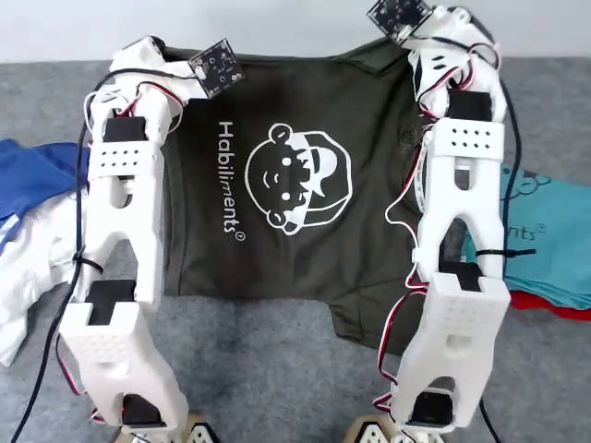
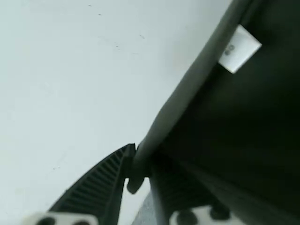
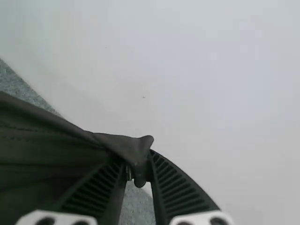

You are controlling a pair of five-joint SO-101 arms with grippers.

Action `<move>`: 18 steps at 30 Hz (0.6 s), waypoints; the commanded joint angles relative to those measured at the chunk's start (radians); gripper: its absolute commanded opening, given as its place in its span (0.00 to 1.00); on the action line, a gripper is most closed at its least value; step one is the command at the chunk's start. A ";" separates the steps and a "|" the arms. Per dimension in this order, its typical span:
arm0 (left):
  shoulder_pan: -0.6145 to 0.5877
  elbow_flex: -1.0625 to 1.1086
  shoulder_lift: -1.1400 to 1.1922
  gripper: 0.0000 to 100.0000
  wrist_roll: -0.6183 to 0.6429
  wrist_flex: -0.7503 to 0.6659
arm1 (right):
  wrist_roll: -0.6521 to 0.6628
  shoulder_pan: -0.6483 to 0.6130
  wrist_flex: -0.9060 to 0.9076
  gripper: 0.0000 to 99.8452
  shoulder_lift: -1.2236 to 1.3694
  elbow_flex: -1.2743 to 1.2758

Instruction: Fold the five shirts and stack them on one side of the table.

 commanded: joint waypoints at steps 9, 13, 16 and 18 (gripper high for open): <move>-0.023 -0.058 -0.028 0.01 -0.014 0.264 | 0.031 0.002 0.383 0.01 -0.088 -0.009; -0.031 -0.058 -0.028 0.01 -0.014 0.443 | 0.000 0.015 0.647 0.01 -0.165 -0.009; -0.031 -0.058 -0.028 0.01 -0.014 0.583 | -0.015 0.016 0.831 0.01 -0.205 -0.009; -0.029 -0.058 -0.028 0.01 -0.014 0.660 | -0.015 0.015 0.949 0.01 -0.220 -0.009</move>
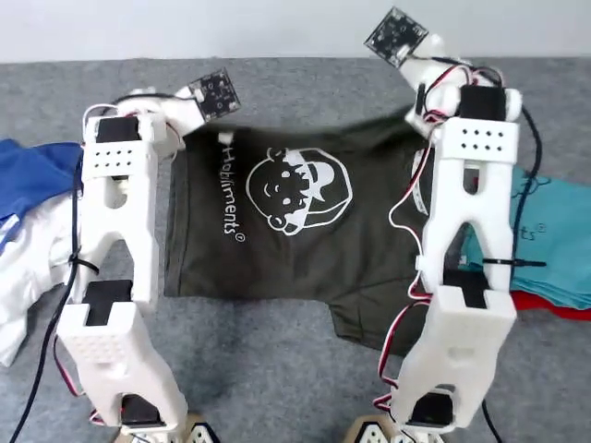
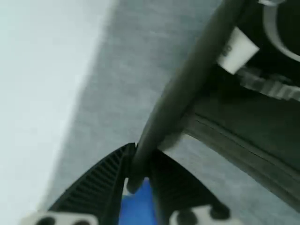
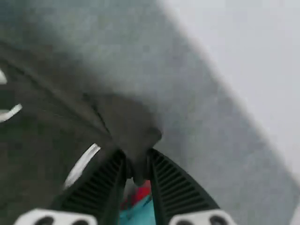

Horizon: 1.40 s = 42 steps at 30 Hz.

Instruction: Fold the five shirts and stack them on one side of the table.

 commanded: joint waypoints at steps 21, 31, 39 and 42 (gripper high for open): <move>-0.034 -0.058 -0.028 0.02 0.184 0.528 | -0.117 0.024 0.437 0.01 -0.570 0.601; -0.051 -0.051 -0.026 0.02 0.292 0.628 | -0.229 0.018 0.433 0.01 -0.829 1.007; -0.051 0.002 -0.028 0.02 0.295 0.658 | -0.241 0.019 0.432 0.01 -0.969 1.209; -0.051 0.059 -0.035 0.02 0.295 0.658 | -0.239 0.019 0.430 0.01 -0.990 1.261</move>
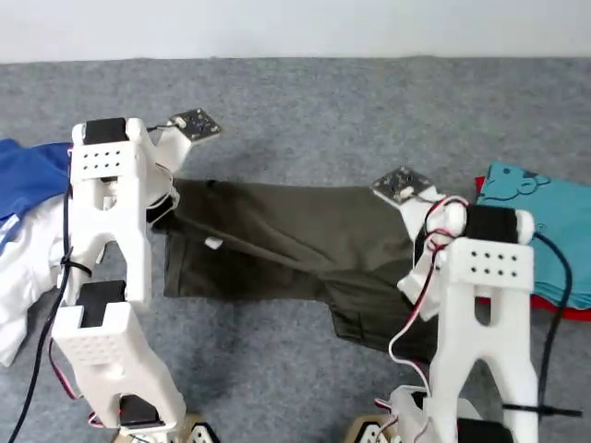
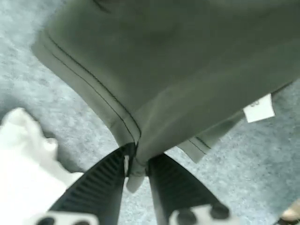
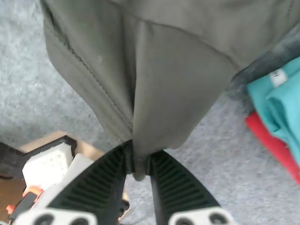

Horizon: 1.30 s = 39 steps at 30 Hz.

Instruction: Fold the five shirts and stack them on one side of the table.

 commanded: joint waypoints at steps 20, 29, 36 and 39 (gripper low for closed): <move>-0.009 0.326 -0.255 0.09 0.057 -0.092 | 0.055 0.065 0.024 0.20 -0.056 0.091; -0.012 0.328 -0.503 0.14 0.060 -0.072 | 0.055 0.093 0.022 0.24 -0.045 -0.132; -0.012 0.328 -0.632 0.16 0.060 -0.072 | 0.055 0.093 -0.047 0.24 -0.044 -0.170; -0.012 0.331 -0.632 0.16 0.063 -0.080 | 0.054 0.091 -0.065 0.24 -0.042 -0.170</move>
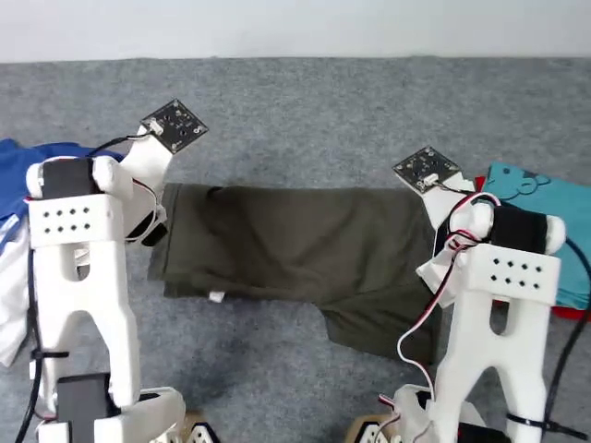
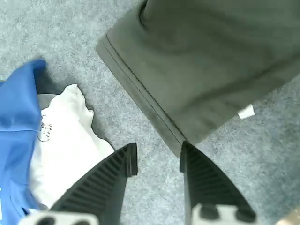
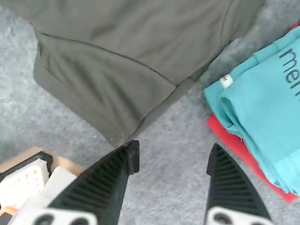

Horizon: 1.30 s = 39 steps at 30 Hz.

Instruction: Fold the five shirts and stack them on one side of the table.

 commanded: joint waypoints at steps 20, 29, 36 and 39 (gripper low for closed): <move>0.003 -0.004 0.387 0.02 0.396 -0.448 | -0.331 -0.099 -0.418 0.02 0.773 -0.534; 0.028 -0.074 0.517 0.02 0.420 -0.532 | -0.328 -0.085 -0.407 0.02 1.090 -0.812; 0.018 -0.317 0.755 0.02 0.420 -0.425 | -0.324 -0.053 -0.412 0.02 1.175 -0.855; -0.008 -0.444 0.868 0.02 0.420 -0.338 | -0.322 -0.013 -0.423 0.02 1.202 -0.867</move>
